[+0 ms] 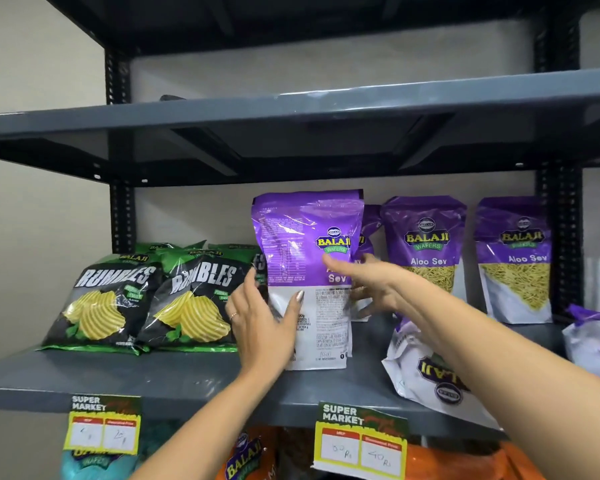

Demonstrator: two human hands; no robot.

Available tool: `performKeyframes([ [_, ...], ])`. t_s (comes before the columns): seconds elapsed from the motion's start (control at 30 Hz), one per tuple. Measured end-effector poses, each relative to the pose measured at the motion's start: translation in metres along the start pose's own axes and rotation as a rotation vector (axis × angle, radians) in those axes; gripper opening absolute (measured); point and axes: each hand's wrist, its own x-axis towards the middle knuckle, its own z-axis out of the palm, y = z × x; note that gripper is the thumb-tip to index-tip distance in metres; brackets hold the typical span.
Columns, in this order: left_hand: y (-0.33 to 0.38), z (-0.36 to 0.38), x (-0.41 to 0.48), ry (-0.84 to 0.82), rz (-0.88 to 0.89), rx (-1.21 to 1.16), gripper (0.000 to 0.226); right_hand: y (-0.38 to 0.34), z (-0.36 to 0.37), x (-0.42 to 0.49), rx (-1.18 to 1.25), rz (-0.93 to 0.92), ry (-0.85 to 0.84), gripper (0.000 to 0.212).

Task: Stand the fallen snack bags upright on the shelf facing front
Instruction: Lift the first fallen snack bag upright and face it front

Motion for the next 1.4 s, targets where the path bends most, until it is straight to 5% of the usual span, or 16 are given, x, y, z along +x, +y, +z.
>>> performKeyframes([
  [0.07,0.013,0.001,-0.016,0.052,0.068,-0.030,0.056,-0.005,-0.011,0.005,0.195,0.039,0.000,0.132],
  [0.13,0.021,0.007,-0.027,-0.062,0.036,-0.057,0.044,-0.006,-0.018,0.014,0.334,0.095,-0.030,0.109],
  [0.27,0.029,0.024,-0.035,-0.255,-0.162,-0.010,0.061,0.000,-0.019,0.034,0.464,0.131,-0.094,0.091],
  [0.43,0.033,0.037,-0.026,-0.280,-0.230,-0.052,0.089,-0.005,-0.013,0.032,0.267,0.107,0.004,0.042],
  [0.6,0.024,0.042,-0.007,-0.410,-0.252,-0.107,0.116,-0.004,-0.010,0.021,-0.054,0.097,0.005,0.026],
  [0.77,0.010,0.041,0.014,-0.296,-0.273,-0.187,0.092,-0.012,-0.002,0.019,-0.150,-0.078,0.100,0.008],
  [0.9,-0.017,0.033,0.038,-0.555,-0.282,-0.520,0.072,-0.020,-0.004,0.023,-0.149,-0.124,0.084,0.005],
  [0.97,-0.028,0.026,0.047,-0.682,-0.264,-0.603,0.050,-0.022,-0.008,0.030,-0.062,-0.163,0.118,0.031],
  [1.07,-0.037,0.018,0.056,-0.759,-0.352,-0.635,0.056,-0.028,-0.015,0.036,0.122,-0.129,0.015,0.063],
  [1.17,-0.043,0.016,0.060,-0.780,-0.452,-0.634,0.074,-0.031,-0.018,0.037,0.163,-0.119,-0.139,0.041],
  [1.23,-0.048,0.016,0.061,-0.751,-0.485,-0.683,0.085,-0.029,-0.019,0.040,0.144,-0.134,-0.105,0.044],
  [1.4,-0.055,0.014,0.062,-0.775,-0.561,-0.828,0.077,-0.026,-0.030,0.043,0.074,-0.106,-0.060,0.027],
])
